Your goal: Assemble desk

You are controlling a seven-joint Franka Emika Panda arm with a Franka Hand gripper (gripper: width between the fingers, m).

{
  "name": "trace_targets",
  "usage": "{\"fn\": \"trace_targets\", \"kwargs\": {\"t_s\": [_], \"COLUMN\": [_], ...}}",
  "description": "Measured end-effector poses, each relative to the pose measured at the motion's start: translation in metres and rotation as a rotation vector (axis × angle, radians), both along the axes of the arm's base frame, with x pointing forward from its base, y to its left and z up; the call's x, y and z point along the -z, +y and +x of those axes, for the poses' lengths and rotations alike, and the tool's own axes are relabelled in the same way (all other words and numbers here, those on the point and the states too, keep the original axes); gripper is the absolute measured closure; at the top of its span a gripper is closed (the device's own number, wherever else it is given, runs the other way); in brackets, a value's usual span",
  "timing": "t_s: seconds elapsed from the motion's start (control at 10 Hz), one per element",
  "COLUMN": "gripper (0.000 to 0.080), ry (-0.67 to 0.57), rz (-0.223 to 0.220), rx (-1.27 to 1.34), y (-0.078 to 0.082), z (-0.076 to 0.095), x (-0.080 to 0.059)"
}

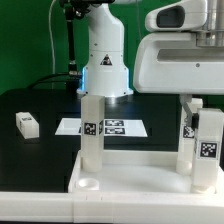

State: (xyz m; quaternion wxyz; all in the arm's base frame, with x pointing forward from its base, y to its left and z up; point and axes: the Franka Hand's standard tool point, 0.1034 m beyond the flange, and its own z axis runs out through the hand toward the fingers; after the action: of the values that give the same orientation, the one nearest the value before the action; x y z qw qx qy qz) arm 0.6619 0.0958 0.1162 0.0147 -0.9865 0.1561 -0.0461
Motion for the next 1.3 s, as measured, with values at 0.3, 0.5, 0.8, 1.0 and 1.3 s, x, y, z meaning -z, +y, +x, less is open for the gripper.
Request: {"fn": "trace_targets", "kwargs": {"t_s": [0.3, 0.5, 0.8, 1.0, 1.3], "gripper": [0.0509, 0.0509, 0.0509, 0.0509, 0.0509], "ry": [0.010, 0.018, 0.035, 0.047, 0.050], "rz": [0.052, 0.078, 0.118, 0.134, 0.134], "rx": [0.344, 0.585, 0.919, 1.076, 1.101], "y": [-0.0056, -0.0077, -0.0086, -0.0104, -0.0094], "z": [0.0046, 0.0041, 0.0025, 0.0019, 0.0012], "x": [0.0005, 0.0010, 0.0020, 0.0023, 0.0025]}}
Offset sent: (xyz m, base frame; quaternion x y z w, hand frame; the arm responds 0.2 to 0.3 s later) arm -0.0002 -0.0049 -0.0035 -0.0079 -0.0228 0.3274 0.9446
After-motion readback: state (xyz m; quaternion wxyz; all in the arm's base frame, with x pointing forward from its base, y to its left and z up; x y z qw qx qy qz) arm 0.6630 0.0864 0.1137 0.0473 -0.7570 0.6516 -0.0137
